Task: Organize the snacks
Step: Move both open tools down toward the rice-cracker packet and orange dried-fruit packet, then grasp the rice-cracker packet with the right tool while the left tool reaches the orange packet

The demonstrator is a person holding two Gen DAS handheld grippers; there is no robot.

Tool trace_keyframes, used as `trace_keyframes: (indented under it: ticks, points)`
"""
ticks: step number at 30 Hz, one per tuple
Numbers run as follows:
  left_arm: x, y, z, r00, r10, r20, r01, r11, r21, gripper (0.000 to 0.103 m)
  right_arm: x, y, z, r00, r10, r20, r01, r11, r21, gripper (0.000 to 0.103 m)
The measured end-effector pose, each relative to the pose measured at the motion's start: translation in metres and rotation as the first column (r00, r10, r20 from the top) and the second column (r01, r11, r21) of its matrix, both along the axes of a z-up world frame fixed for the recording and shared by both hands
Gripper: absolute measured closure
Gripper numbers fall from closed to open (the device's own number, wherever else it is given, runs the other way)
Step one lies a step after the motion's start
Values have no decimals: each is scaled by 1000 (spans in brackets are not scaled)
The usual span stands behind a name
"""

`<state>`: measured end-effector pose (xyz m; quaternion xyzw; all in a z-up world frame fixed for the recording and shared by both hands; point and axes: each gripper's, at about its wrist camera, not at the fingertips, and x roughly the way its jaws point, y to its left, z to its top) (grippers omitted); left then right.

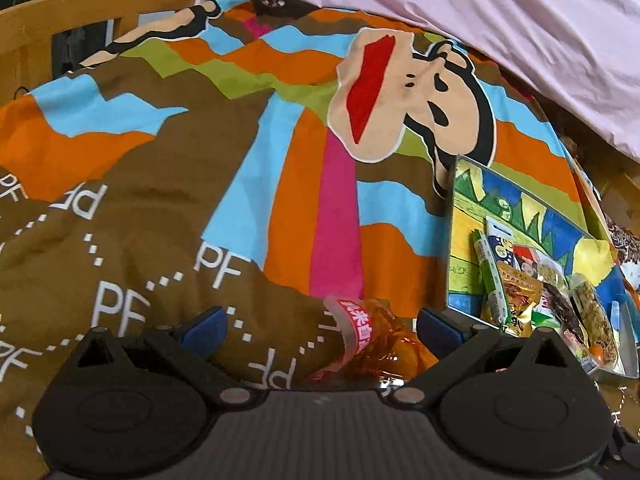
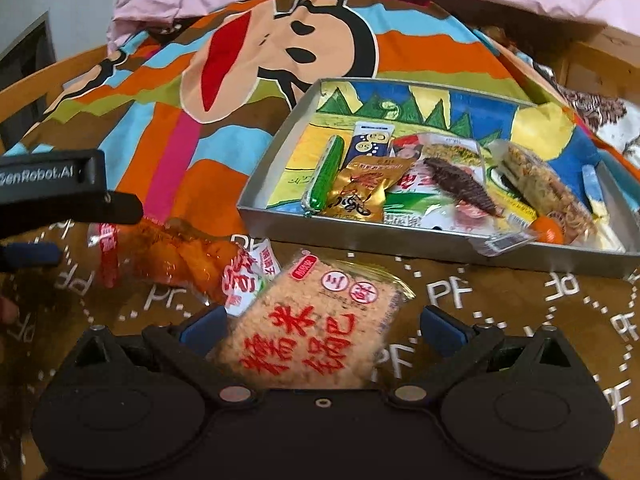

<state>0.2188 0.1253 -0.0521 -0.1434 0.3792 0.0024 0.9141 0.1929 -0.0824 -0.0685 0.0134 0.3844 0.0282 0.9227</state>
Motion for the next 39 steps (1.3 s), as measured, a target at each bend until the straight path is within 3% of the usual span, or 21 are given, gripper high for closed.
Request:
trace_keyframes:
  ticks: [6,16,25,35,39]
  points:
    - [3,-2,-2,1000,-22,-6,22,1000,0,0,8,10,-13,998,-52,-35,52,999,-3,1]
    - [5,-8,-6,999,-44,-10,45,999,22,0,7,10,-22,999,-47,-5,47,999,-16,1]
    - [6,-7,-5,994,-108,29,107,993,46,0,-10,-8,-18,999,3,35,-4,1000,10,20]
    - [16,-1,0,980,-158,118,154,987,43,0,-22,-20,-22,997,18,80,-22,998,55,20]
    - [22,-9,-1,972,-205,115,200,978,58,0,-21,-24,-22,997,15,78,-21,996,81,20]
